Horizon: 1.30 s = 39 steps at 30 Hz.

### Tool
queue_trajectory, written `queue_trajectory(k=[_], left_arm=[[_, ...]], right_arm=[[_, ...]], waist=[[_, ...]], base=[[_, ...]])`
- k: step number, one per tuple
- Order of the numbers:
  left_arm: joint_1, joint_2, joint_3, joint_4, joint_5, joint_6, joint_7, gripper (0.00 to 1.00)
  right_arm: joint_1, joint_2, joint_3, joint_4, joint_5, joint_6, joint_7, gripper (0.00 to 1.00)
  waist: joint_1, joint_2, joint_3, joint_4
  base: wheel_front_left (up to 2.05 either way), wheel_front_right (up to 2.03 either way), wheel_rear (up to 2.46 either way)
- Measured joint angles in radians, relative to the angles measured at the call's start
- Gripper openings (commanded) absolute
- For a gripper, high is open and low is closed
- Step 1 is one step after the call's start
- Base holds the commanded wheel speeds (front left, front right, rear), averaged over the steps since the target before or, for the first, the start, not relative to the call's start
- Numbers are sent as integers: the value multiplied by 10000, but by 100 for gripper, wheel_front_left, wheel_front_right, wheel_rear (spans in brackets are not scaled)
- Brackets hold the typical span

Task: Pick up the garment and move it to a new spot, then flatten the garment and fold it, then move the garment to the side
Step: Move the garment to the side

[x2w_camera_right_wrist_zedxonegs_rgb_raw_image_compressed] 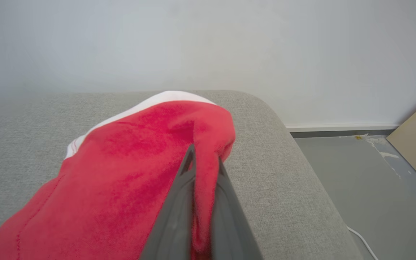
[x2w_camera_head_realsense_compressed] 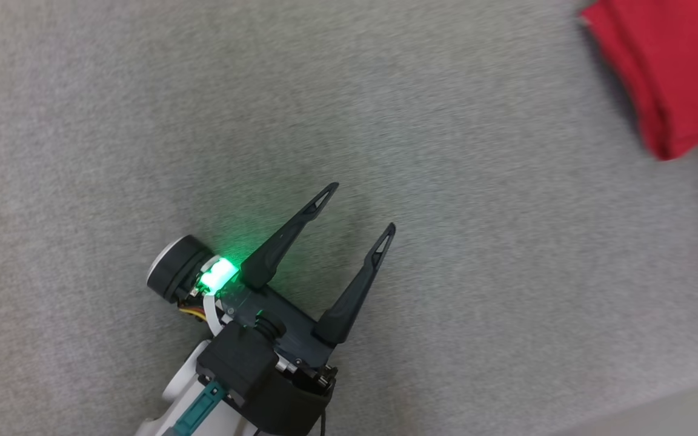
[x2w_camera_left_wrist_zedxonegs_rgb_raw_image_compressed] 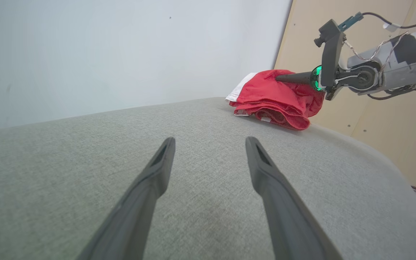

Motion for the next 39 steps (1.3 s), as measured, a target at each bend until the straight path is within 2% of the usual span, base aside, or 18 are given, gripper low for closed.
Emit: queue_trajectory(k=[9, 14, 21, 33, 34, 35, 36, 39], left_arm=[[-230, -27, -165, -259, -4, 56, -19, 100], [-274, -35, -244, -272, -31, 100, -19, 100], [-269, 42, -280, -280, -81, 192, -17, 100], [-290, 182, -372, -330, -186, 278, -17, 100], [-291, 190, -378, -328, -192, 280, -17, 100], [-296, 198, -387, -326, -192, 288, -15, 100], [-303, 201, -399, -322, -192, 290, -17, 100], [-317, 228, -435, -313, -196, 309, -15, 100]], right_arm=[[-450, -711, 17, 111, -46, -2, 0, 0], [-560, -936, 219, 0, -73, 0, 2, 0], [-447, -1626, 267, 31, 50, 0, 0, 0], [74, -2054, 171, 330, 88, 0, 0, 0], [73, -2046, 138, 405, 35, 0, 2, 12], [69, -2027, 69, 508, -12, 0, 2, 44], [49, -1992, -6, 663, -157, 0, 0, 97], [-58, -1827, -203, 1344, -911, 0, 2, 100]], waist=[[-2, 0, 533, 577], [-1, 0, 534, 652], [-1, 0, 453, 716], [-1, 0, 460, 697], [-1, 0, 457, 696], [-1, -1, 454, 695], [-2, 0, 452, 695], [-1, 0, 423, 700]], base=[[0, 0, 0], [0, 0, 0], [0, 0, 0], [0, 0, 0], [0, 0, 0], [0, 0, 0], [0, 0, 0], [0, 0, 0]])
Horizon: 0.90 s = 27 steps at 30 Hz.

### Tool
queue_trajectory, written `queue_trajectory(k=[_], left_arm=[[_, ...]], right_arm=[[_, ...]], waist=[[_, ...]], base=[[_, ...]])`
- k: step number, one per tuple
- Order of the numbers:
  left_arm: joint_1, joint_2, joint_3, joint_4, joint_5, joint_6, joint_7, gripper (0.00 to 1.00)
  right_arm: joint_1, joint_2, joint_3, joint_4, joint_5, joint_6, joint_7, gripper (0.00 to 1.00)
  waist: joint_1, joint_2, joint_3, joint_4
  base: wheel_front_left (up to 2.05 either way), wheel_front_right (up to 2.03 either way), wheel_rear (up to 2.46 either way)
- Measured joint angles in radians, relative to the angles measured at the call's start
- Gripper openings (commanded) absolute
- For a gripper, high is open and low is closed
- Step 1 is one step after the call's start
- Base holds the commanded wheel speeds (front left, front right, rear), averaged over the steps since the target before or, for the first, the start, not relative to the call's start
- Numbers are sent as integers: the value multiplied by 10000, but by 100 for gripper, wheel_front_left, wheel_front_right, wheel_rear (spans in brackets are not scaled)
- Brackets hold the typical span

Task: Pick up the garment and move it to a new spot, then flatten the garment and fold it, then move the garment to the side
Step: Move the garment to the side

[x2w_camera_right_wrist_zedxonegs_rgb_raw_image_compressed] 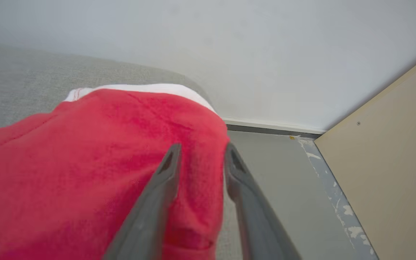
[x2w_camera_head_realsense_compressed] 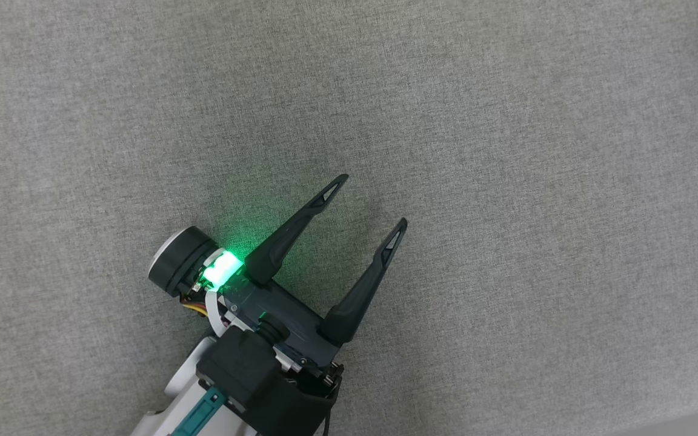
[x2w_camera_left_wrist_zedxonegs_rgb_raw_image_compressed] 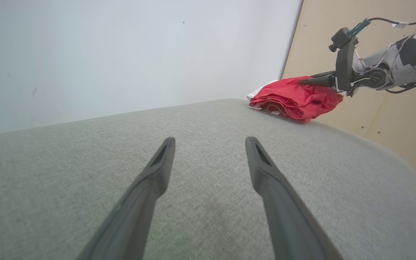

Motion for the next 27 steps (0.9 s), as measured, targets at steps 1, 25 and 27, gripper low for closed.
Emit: queue_trajectory(k=[1, 25, 27], left_arm=[[-3, 6, -8, 12, -12, 2, 0, 100], [1363, -188, 631, 566, -903, 1022, 31, 100], [1671, -282, 874, 631, -1151, 1166, 31, 100]], right_arm=[[-104, 67, -107, 278, -341, 0, 0, 100], [2849, 4637, -4882, -1459, -5386, 6, -2, 100], [3305, 4999, -4669, -1778, -5413, 4, -2, 100]], waist=[[0, 0, -18, 2], [-1, -1, -2128, 386], [-2, -2, -2447, 476]], base=[[0, 0, 0], [0, 0, 0], [0, 0, 0]])
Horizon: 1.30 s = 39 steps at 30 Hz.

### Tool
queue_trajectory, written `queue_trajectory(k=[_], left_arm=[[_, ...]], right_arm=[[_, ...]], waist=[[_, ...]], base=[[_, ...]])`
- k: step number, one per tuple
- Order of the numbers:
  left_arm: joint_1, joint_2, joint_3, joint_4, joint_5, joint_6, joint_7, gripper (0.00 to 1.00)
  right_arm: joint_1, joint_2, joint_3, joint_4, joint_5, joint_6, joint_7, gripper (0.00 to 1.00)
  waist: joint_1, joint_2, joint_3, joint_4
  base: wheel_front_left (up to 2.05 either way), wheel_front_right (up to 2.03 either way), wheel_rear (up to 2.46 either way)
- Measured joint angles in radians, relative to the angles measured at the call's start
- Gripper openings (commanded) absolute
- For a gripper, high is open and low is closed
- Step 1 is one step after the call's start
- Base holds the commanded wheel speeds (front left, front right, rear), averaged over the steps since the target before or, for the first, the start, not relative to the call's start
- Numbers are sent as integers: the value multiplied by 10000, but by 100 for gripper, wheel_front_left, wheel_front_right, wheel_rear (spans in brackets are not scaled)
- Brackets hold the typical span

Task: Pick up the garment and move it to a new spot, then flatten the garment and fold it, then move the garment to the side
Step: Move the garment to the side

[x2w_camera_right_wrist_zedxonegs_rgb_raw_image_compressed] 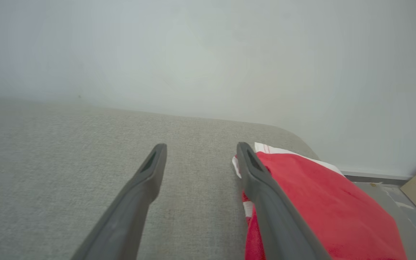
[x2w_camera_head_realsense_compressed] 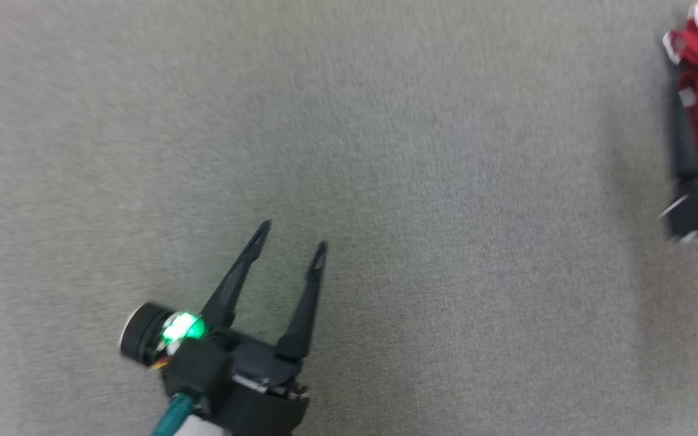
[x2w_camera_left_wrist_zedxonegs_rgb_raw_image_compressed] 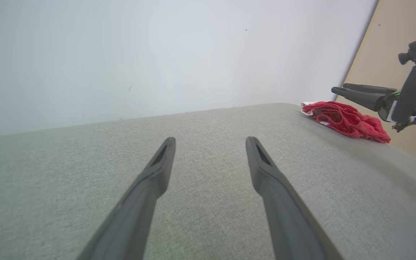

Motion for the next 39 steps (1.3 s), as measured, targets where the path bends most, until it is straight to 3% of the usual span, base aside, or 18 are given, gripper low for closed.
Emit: queue_trajectory(k=[9, 19, 28, 39], left_arm=[[968, -128, 1097, 621, -723, 180, 0, 100], [1927, -265, 2589, 786, -1060, 251, 0, 100], [2917, -322, 3670, 821, -878, -29, 0, 100], [4065, -550, 4034, 527, -617, -466, 0, 100]], right_arm=[[991, 1486, 736, -196, -502, 2, 0, 100], [1872, 2765, 523, -514, -976, 0, 0, 100], [3645, 3452, 77, -1346, -1595, 0, 0, 100], [5719, 3958, -581, -2591, -2150, 0, -2, 100]], waist=[[0, -1, -1401, 454], [-1, -1, -2792, 767], [-1, -1, -3998, 906], [0, 0, -5038, 949]], base=[[0, 0, 0], [0, 0, 0], [0, 0, 0], [0, 0, 0]])
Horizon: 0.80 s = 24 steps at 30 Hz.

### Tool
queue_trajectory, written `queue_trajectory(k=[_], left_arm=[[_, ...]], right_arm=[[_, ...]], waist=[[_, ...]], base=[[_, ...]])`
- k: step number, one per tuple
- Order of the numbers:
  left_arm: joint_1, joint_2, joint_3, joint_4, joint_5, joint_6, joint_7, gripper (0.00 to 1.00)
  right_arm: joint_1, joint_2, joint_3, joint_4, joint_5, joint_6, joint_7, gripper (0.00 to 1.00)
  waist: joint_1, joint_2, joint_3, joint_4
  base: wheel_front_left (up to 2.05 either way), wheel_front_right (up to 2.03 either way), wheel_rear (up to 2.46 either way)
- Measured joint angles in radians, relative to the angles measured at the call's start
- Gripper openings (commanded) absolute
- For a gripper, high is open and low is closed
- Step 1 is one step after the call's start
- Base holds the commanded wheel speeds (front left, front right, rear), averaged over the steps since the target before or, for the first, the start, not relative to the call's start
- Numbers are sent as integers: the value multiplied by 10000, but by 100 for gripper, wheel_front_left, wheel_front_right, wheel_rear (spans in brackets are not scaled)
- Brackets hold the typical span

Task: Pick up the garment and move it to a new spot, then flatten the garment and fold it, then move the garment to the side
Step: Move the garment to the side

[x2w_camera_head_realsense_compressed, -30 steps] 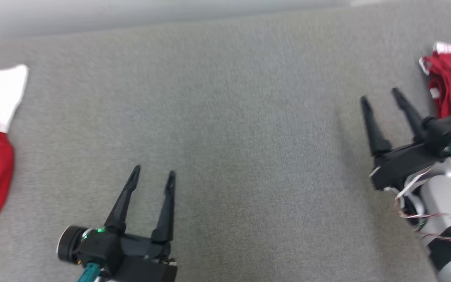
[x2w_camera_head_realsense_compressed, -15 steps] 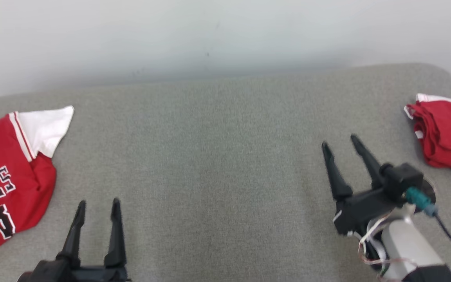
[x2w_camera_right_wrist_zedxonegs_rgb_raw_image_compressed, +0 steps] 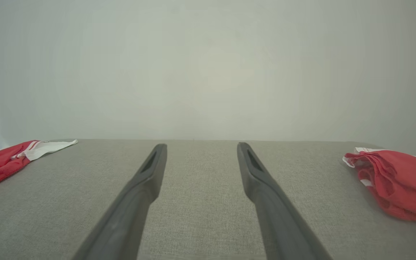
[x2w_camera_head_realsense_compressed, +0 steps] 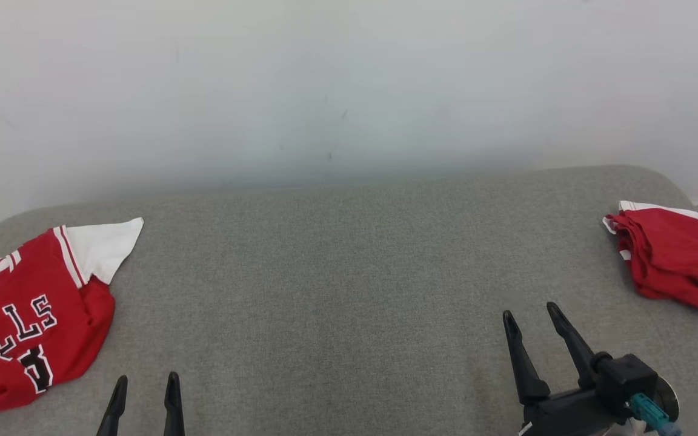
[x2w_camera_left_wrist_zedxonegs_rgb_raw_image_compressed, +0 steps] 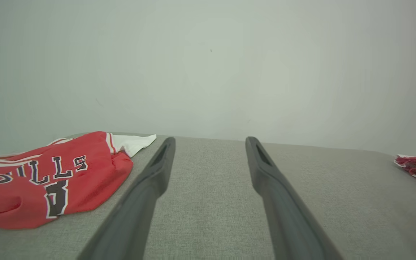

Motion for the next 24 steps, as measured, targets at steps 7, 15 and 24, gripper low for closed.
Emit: queue_trajectory(k=[7, 15, 24], left_arm=[[701, -71, 69, -337, 267, -244, 0, 100], [1103, -94, 121, -362, 477, -376, 0, 100], [1218, -100, 104, -98, 625, -424, 0, 100]], right_arm=[[1017, 190, -389, -520, -222, 0, 2, 100], [1681, 290, -403, -932, -295, 0, 2, 100], [1779, 370, -430, -1072, -295, 0, 2, 100]], waist=[[1, 0, -468, -87], [1, 1, -645, -206], [2, 2, -514, -290]], base=[[0, 0, 0], [0, 0, 0], [0, 0, 0]])
